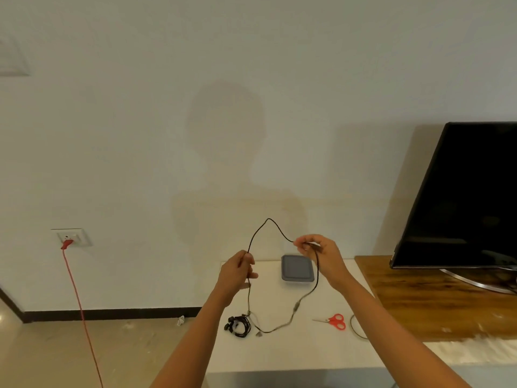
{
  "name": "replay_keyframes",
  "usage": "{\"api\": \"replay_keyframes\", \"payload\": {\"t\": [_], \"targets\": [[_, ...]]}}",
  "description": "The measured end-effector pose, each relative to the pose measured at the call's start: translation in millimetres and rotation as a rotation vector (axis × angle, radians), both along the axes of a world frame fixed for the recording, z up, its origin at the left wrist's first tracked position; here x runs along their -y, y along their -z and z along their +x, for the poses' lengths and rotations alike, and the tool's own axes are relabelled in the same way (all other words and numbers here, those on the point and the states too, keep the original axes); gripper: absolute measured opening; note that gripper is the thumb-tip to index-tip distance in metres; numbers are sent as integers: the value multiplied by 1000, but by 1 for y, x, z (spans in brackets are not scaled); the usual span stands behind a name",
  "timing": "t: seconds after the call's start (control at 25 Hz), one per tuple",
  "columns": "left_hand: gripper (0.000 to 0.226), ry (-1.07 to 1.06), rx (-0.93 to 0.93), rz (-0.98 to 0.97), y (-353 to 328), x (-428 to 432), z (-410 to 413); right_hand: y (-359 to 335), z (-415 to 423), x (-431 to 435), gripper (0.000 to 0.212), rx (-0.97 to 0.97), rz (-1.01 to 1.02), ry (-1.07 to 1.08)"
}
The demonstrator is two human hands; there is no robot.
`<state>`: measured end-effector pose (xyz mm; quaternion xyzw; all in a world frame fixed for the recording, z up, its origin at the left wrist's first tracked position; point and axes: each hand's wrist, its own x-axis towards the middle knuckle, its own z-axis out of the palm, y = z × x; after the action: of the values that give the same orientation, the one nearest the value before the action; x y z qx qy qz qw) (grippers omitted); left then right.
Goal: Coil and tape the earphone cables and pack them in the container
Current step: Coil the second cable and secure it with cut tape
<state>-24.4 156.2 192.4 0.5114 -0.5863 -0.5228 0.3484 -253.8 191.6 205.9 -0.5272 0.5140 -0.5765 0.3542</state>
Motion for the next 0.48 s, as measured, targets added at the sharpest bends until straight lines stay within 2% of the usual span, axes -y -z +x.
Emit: {"api": "replay_keyframes", "payload": {"t": [0.24,0.4,0.48], "targets": [[26,65,-170,-60,-41,3,-24,15,12,8,32,-517,177,-17],[28,162,-272,-86,-57,1,-39,4,27,8,35,-551,289,-175],[28,187,-330,-86,-61,1,-45,4,32,7,45,-579,301,-260]]}}
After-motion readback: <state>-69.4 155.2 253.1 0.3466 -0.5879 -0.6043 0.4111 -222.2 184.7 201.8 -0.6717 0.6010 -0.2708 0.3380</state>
